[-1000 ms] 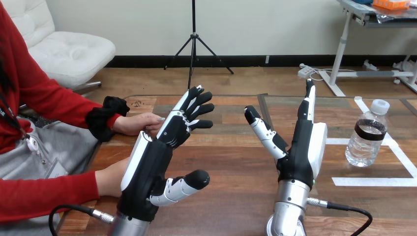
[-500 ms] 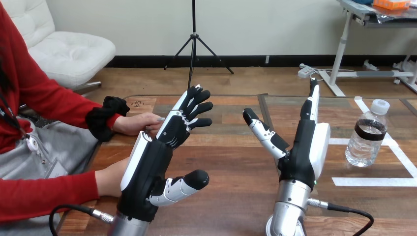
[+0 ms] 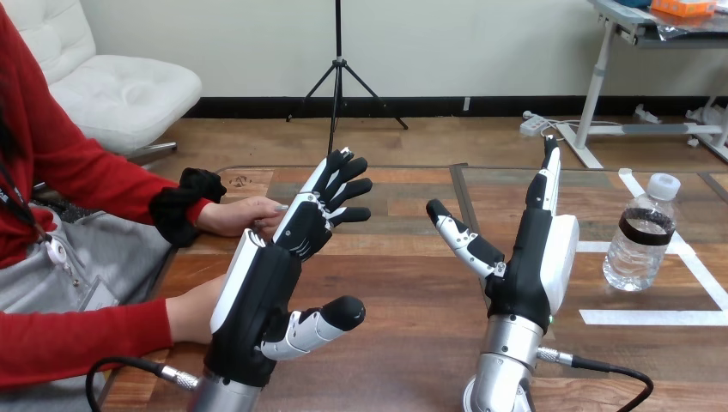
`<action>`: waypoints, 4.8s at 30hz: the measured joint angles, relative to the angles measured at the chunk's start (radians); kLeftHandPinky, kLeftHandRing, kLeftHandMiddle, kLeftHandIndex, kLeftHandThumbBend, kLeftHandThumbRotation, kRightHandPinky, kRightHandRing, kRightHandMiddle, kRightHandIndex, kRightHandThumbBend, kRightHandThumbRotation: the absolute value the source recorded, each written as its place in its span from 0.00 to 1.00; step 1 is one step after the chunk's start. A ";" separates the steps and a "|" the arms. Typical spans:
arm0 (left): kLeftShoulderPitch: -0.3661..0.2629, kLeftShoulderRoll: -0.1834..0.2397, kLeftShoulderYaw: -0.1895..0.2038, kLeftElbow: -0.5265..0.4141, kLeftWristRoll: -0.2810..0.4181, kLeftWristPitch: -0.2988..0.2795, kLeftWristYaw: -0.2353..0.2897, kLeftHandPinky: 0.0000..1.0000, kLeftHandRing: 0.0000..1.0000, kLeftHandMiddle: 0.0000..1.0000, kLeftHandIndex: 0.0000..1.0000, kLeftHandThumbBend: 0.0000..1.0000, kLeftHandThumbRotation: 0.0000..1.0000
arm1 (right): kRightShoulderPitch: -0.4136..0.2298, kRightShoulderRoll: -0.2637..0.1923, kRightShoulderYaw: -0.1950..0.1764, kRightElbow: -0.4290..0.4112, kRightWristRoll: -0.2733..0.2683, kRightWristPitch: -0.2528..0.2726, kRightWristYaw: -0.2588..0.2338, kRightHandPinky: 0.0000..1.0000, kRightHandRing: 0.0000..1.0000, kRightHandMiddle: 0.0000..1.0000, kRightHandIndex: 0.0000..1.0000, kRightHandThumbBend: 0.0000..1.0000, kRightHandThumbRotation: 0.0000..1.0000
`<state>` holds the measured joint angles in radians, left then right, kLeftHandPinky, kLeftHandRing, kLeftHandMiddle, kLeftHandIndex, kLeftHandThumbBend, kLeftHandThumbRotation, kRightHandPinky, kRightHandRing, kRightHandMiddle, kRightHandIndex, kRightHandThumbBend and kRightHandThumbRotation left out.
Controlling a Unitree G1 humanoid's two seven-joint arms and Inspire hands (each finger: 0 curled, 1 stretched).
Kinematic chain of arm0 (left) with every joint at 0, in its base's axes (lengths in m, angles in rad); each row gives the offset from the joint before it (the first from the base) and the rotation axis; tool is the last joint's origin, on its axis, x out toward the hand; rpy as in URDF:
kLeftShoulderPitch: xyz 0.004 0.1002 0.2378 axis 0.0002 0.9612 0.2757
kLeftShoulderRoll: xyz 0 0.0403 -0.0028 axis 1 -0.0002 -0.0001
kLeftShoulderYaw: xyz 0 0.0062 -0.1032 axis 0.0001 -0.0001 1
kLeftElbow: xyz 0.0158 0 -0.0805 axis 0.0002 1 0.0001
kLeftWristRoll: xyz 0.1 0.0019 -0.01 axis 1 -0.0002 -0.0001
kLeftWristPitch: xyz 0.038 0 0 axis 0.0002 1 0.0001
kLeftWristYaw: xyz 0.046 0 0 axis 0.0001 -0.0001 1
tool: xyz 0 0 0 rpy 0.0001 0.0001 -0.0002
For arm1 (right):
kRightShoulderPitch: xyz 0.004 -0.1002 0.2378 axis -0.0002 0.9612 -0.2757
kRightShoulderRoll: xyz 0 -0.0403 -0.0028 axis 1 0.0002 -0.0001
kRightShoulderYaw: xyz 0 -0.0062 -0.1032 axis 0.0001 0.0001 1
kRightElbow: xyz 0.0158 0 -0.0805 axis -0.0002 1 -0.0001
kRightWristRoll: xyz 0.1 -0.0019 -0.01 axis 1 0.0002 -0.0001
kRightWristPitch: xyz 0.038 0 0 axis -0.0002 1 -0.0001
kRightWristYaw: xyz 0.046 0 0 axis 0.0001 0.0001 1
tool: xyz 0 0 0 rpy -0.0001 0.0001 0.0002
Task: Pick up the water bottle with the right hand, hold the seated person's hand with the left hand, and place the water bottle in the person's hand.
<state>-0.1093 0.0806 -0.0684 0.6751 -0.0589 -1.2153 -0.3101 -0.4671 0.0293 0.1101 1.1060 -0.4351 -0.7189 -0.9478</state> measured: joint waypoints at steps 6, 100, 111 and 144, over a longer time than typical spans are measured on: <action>0.000 0.000 -0.001 0.000 -0.004 0.000 -0.002 0.77 0.87 0.91 0.95 0.84 0.78 | 0.000 0.000 -0.001 0.000 0.002 0.000 0.005 0.99 1.00 1.00 1.00 0.84 0.21; 0.001 0.003 0.000 0.000 -0.007 0.000 -0.003 0.78 0.87 0.91 0.95 0.85 0.78 | 0.206 -0.199 -0.170 -0.143 0.039 -0.110 -0.078 1.00 1.00 1.00 1.00 1.00 0.54; 0.001 0.005 0.006 0.000 0.003 -0.003 0.001 0.76 0.86 0.91 0.95 0.84 0.80 | 0.212 -0.207 -0.184 -0.139 0.042 -0.110 -0.084 1.00 1.00 1.00 1.00 1.00 0.54; 0.001 0.019 0.006 0.000 -0.013 -0.008 -0.012 0.78 0.87 0.92 0.95 0.86 0.77 | 0.202 -0.231 -0.243 0.021 0.179 -0.087 0.017 0.98 1.00 1.00 1.00 1.00 0.52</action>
<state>-0.1082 0.0996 -0.0626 0.6752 -0.0719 -1.2230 -0.3218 -0.2656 -0.2020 -0.1330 1.1271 -0.2559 -0.8057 -0.9312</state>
